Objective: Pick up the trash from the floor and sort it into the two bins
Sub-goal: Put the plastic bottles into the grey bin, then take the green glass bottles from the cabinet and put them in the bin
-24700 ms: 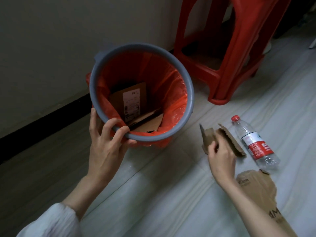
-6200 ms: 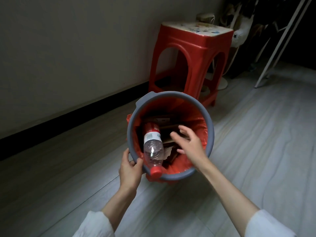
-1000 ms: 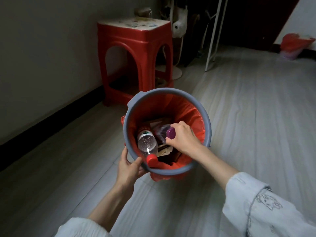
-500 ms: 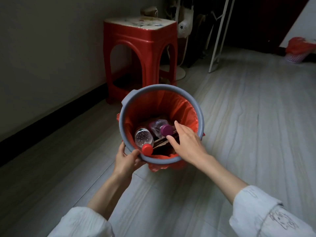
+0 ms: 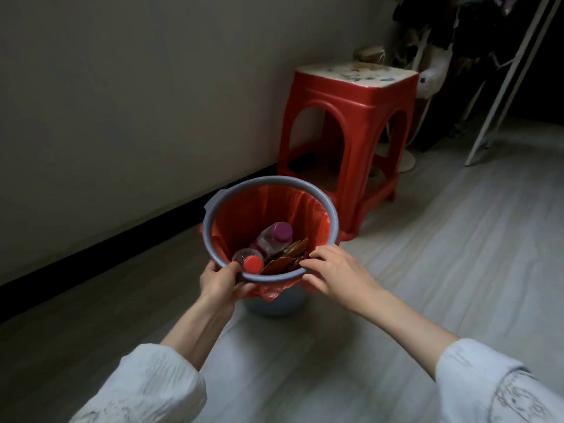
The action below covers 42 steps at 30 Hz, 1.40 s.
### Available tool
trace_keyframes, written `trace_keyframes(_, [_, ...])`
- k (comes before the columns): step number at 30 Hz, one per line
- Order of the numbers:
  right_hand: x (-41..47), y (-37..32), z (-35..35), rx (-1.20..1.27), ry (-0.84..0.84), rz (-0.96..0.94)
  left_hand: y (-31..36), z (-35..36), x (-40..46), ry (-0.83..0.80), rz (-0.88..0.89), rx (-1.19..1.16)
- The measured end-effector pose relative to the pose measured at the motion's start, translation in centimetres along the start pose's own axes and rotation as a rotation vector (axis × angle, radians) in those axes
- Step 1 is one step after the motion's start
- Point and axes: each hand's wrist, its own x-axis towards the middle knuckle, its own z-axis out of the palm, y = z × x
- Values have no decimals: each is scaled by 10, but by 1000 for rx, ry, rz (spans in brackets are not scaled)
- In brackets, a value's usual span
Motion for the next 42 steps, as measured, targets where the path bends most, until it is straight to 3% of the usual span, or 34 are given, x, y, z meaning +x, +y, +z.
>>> trace_keyframes(9, [108, -87, 31, -16, 107, -174, 56, -91, 43, 252, 39, -201])
trace_keyframes(21, [208, -159, 77, 238, 110, -151, 106, -164, 96, 341, 125, -377])
trace_keyframes(25, [209, -160, 66, 334, -158, -155, 115, -167, 89, 322, 22, -273])
trace_keyframes(27, [206, -162, 43, 381, -301, -128, 125, -167, 71, 324, -74, -188])
trace_keyframes(31, [195, -170, -28, 460, -422, -88, 159, -160, 11, 378, -219, -33])
trace_keyframes(34, [191, -182, -105, 456, -522, -87, 205, -145, -55, 303, -297, 96])
trace_keyframes(37, [200, -205, -185, 475, -564, -95, 267, -132, -122, 191, -282, 110])
trace_keyframes(42, [215, -283, -349, 572, -633, -107, 398, -138, -247, 242, -142, 66])
